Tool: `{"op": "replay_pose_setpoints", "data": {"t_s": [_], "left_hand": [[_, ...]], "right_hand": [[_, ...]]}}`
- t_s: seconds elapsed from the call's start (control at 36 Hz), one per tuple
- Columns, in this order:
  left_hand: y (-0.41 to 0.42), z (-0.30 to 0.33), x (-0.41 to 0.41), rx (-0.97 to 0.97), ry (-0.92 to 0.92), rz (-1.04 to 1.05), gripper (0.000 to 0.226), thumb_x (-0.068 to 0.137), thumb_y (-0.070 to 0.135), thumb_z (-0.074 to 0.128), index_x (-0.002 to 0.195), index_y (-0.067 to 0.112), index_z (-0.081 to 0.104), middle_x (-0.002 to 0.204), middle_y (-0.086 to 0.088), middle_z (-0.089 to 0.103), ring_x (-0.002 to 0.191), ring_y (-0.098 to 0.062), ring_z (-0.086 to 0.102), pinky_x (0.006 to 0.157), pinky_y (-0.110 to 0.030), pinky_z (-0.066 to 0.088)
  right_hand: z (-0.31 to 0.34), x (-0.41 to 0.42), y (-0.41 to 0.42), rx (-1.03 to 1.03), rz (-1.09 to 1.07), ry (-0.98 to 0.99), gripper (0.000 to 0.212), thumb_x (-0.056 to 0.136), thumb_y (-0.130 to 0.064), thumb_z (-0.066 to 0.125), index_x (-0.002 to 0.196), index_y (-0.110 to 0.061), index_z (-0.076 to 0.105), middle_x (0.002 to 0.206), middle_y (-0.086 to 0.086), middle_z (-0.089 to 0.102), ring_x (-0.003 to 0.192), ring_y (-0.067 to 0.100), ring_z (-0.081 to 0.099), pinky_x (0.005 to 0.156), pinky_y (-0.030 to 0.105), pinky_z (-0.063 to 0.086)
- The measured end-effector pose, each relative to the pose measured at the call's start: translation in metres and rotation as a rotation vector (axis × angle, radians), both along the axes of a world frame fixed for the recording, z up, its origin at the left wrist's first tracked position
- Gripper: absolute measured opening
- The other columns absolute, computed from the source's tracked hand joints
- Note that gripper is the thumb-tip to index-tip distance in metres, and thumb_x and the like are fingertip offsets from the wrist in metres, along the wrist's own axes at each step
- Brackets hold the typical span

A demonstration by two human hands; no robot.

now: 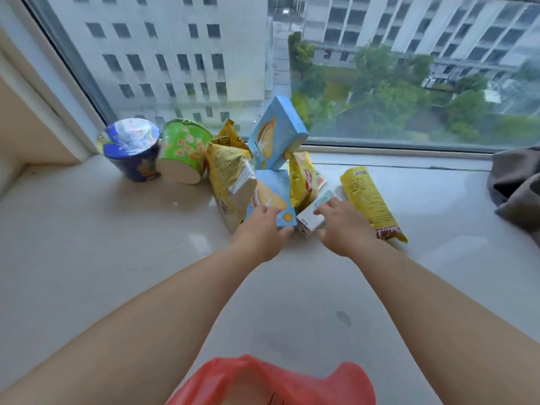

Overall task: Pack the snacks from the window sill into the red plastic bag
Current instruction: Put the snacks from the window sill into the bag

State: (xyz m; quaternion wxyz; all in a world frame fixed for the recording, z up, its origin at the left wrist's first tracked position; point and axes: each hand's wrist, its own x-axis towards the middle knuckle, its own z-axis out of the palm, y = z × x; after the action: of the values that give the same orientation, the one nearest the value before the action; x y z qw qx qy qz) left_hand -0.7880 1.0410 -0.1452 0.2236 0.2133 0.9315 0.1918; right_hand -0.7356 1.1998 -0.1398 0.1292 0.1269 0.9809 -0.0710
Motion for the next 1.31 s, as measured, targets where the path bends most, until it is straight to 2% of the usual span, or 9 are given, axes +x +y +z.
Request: {"op": "replay_pose_setpoints", "data": {"t_s": [0.33, 0.53, 0.58, 0.64, 0.78, 0.86, 0.94, 1.11, 1.31], "left_hand": [[0.1, -0.049, -0.077, 0.067, 0.174, 0.307, 0.089, 0.078, 0.067, 0.055, 0.139, 0.006, 0.033, 0.14, -0.01, 0.037, 0.13, -0.027, 0.036, 0.103, -0.036, 0.033], [0.123, -0.065, -0.088, -0.076, 0.084, 0.475, 0.082, 0.07, 0.071, 0.057, 0.128, 0.013, 0.054, 0.139, -0.004, 0.036, 0.13, -0.03, 0.027, 0.107, -0.049, 0.028], [0.12, -0.064, -0.091, -0.021, 0.047, 0.538, 0.073, 0.07, 0.065, 0.062, 0.12, 0.011, 0.059, 0.135, -0.003, 0.042, 0.128, -0.029, 0.032, 0.106, -0.045, 0.031], [0.112, -0.061, -0.093, 0.078, -0.021, 0.653, 0.065, 0.061, 0.061, 0.068, 0.105, 0.012, 0.062, 0.121, -0.008, 0.053, 0.119, -0.029, 0.045, 0.101, -0.041, 0.039], [0.074, -0.053, -0.102, 0.393, -0.193, 0.841, 0.052, 0.067, 0.047, 0.077, 0.096, 0.006, 0.062, 0.099, -0.009, 0.063, 0.086, -0.026, 0.061, 0.073, -0.03, 0.051], [0.055, -0.053, -0.098, 0.374, -0.258, 0.842, 0.057, 0.07, 0.047, 0.076, 0.105, 0.003, 0.063, 0.098, -0.011, 0.065, 0.07, -0.024, 0.06, 0.051, -0.026, 0.048], [0.045, -0.053, -0.098, 0.36, -0.271, 0.868, 0.069, 0.063, 0.05, 0.079, 0.112, 0.004, 0.063, 0.102, -0.012, 0.067, 0.086, -0.029, 0.064, 0.073, -0.035, 0.056], [0.03, -0.055, -0.115, 0.342, -0.331, 0.806, 0.053, 0.065, 0.036, 0.084, 0.101, 0.003, 0.064, 0.095, -0.008, 0.066, 0.085, -0.026, 0.062, 0.08, -0.034, 0.052], [0.007, -0.065, -0.132, 0.274, -0.42, 0.731, 0.048, 0.059, 0.035, 0.088, 0.094, 0.011, 0.066, 0.093, -0.008, 0.07, 0.088, -0.029, 0.065, 0.084, -0.043, 0.053]], "right_hand": [[-0.099, -0.033, 0.026, 0.083, 0.052, -0.018, 0.071, 0.097, -0.028, 0.038, 0.151, -0.017, -0.006, 0.159, 0.006, -0.014, 0.147, 0.025, -0.01, 0.118, 0.042, -0.004], [-0.088, -0.036, 0.043, 0.242, 0.224, 0.081, 0.059, 0.086, -0.026, 0.055, 0.14, -0.019, 0.032, 0.147, 0.009, 0.03, 0.133, 0.032, 0.029, 0.103, 0.041, 0.029], [-0.087, -0.034, 0.044, 0.277, 0.184, 0.184, 0.053, 0.056, -0.026, 0.078, 0.107, -0.022, 0.064, 0.107, 0.003, 0.061, 0.101, 0.028, 0.053, 0.076, 0.032, 0.047], [-0.084, -0.03, 0.049, 0.269, 0.158, 0.223, 0.049, 0.033, -0.025, 0.082, 0.079, -0.024, 0.067, 0.075, -0.003, 0.061, 0.078, 0.023, 0.055, 0.059, 0.029, 0.046], [-0.078, -0.03, 0.067, 0.035, -0.1, 0.205, 0.057, 0.078, -0.054, 0.062, 0.113, -0.011, 0.05, 0.117, 0.006, 0.048, 0.113, 0.026, 0.04, 0.093, 0.035, 0.035], [-0.076, -0.043, 0.071, -0.2, -0.336, 0.32, 0.058, 0.079, -0.055, 0.062, 0.11, -0.007, 0.049, 0.114, 0.007, 0.046, 0.107, 0.026, 0.043, 0.091, 0.034, 0.038], [-0.07, -0.066, 0.075, -0.379, -0.528, 0.374, 0.053, 0.078, -0.054, 0.064, 0.1, -0.008, 0.052, 0.109, 0.007, 0.047, 0.095, 0.024, 0.048, 0.08, 0.034, 0.042], [-0.068, -0.116, 0.079, -0.519, -0.603, 0.38, 0.055, 0.076, -0.06, 0.062, 0.097, -0.009, 0.061, 0.112, 0.01, 0.049, 0.096, 0.024, 0.053, 0.072, 0.031, 0.042], [-0.082, -0.171, 0.072, -0.487, -0.467, 0.193, 0.066, 0.07, -0.07, 0.06, 0.111, -0.018, 0.062, 0.127, 0.008, 0.039, 0.124, 0.024, 0.039, 0.104, 0.039, 0.039]]}}
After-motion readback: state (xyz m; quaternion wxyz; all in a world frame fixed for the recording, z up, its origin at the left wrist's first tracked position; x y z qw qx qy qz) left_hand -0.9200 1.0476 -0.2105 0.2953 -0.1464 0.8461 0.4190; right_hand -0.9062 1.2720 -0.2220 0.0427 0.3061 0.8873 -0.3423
